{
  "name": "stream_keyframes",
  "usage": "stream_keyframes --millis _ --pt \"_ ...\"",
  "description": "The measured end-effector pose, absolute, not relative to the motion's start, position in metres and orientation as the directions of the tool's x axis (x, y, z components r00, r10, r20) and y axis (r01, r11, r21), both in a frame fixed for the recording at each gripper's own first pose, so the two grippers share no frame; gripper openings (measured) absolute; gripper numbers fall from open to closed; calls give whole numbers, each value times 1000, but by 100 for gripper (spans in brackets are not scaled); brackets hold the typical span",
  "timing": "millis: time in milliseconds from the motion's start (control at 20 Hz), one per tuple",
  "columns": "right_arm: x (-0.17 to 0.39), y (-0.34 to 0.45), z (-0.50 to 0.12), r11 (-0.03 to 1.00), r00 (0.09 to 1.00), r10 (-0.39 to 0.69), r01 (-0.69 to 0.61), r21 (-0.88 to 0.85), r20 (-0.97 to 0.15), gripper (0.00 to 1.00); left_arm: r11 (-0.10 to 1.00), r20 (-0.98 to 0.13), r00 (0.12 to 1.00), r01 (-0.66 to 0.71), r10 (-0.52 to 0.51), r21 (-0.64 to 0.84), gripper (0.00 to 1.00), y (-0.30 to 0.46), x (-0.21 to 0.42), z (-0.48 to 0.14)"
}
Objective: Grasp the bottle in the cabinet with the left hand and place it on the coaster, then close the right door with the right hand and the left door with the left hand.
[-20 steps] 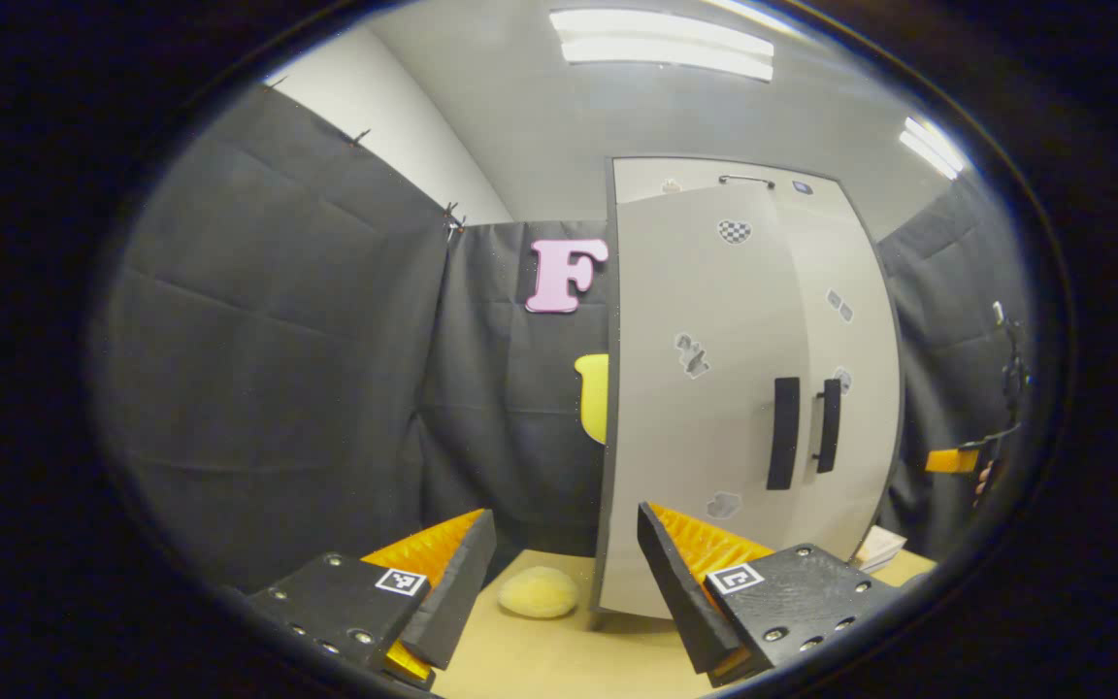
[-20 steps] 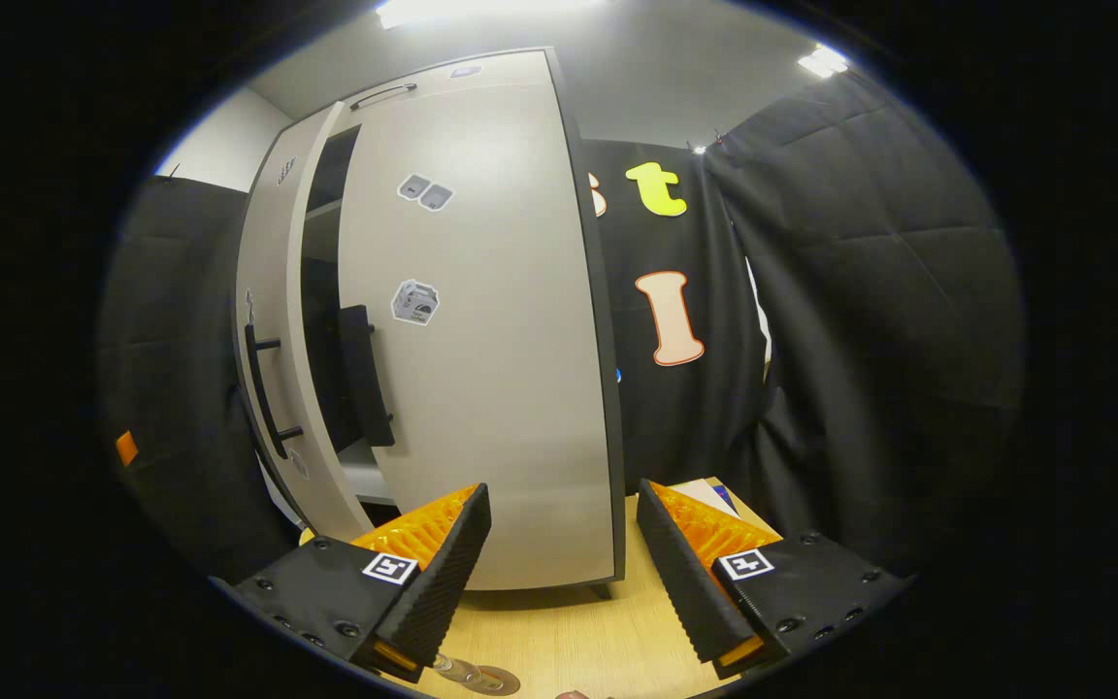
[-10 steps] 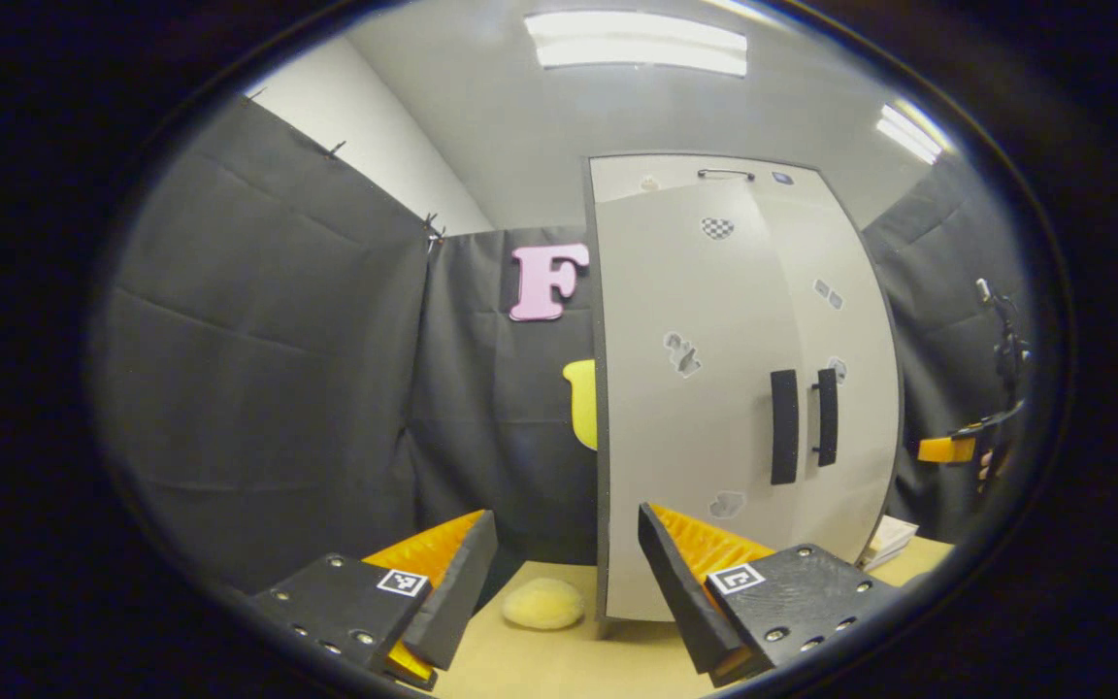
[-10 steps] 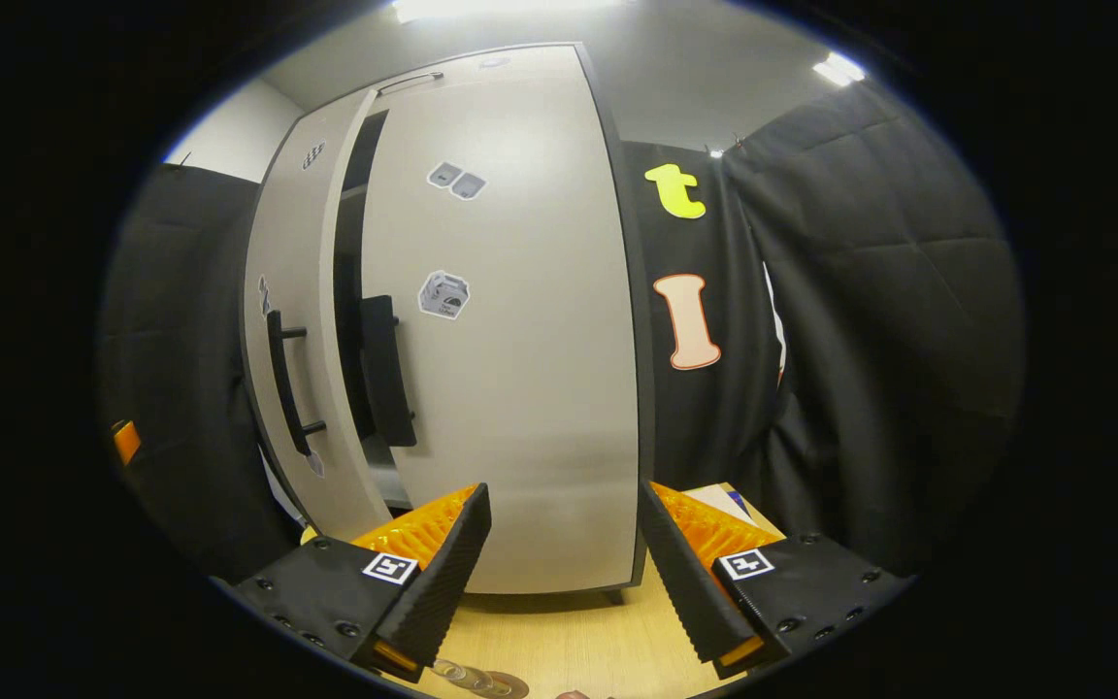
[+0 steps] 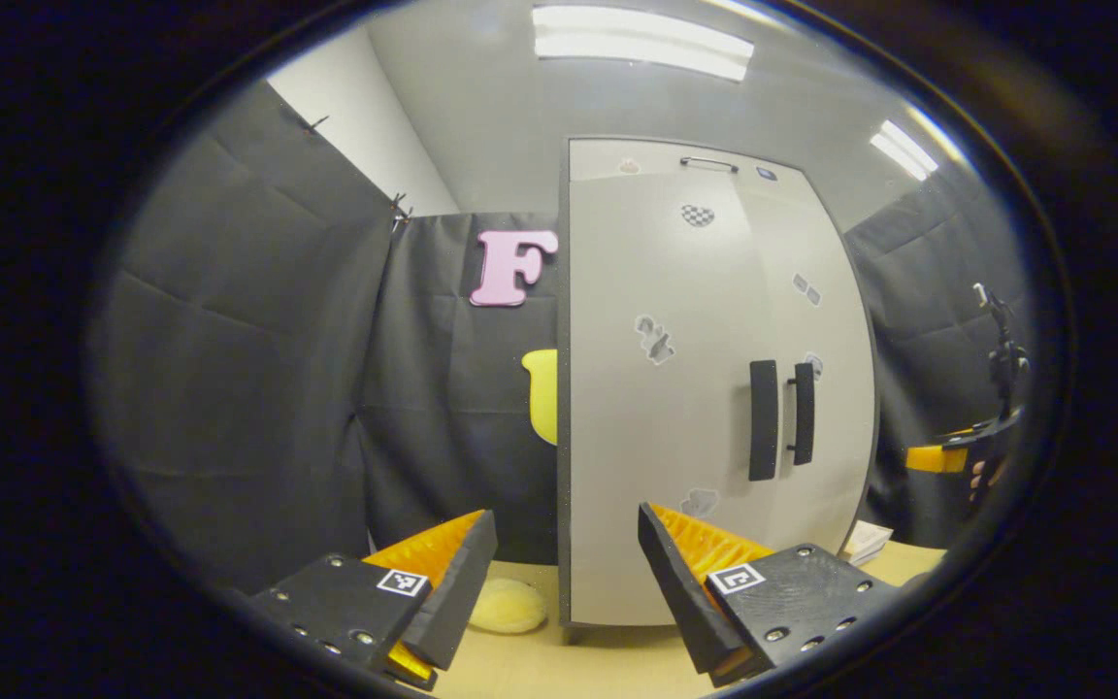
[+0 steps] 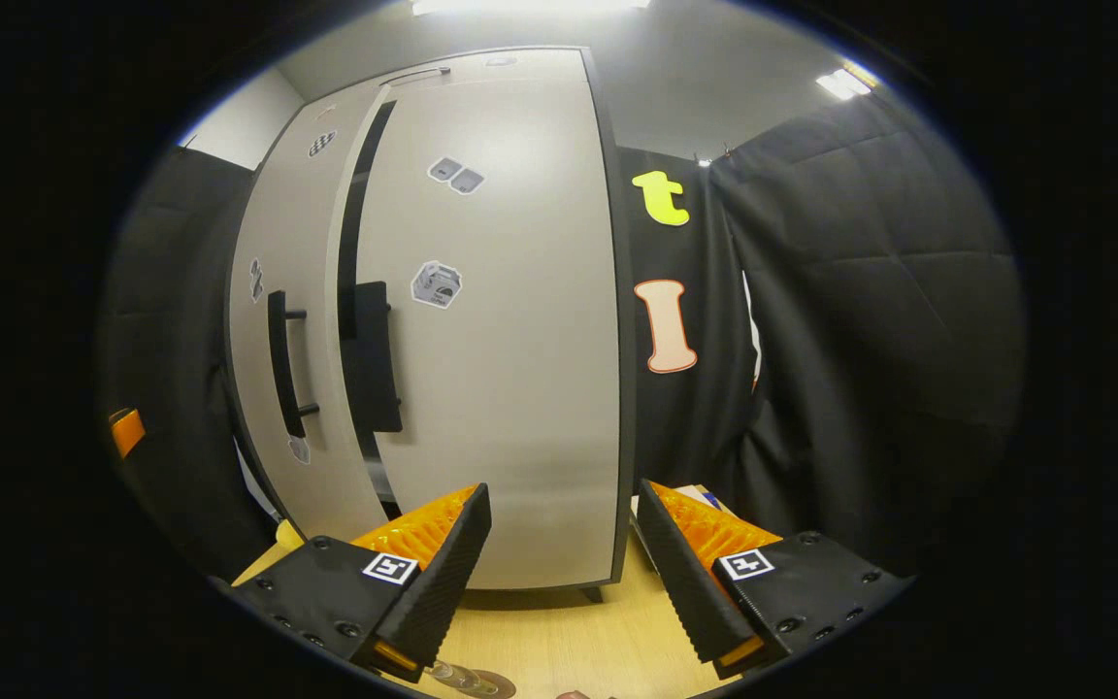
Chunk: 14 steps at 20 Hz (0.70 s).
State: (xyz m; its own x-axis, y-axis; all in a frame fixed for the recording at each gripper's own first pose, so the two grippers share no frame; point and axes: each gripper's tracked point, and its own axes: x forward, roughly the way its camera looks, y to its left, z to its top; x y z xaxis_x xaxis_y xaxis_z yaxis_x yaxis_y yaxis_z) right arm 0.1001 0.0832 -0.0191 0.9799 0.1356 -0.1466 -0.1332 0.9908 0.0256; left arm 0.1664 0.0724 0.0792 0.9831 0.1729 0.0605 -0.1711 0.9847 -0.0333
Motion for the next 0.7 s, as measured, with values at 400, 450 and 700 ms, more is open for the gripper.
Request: stream_keyframes --millis 400,450,700 --pt "89 53 -21 997 981 72 -75 -12 -178 97 991 65 994 -85 92 -105 88 50 187 67" --pt "89 53 -19 997 980 74 -78 -13 -184 97 992 64 994 -76 83 -105 88 47 189 66" --pt "94 51 -12 993 974 106 -115 -32 -203 97 990 65 995 -73 82 -123 89 39 195 72"
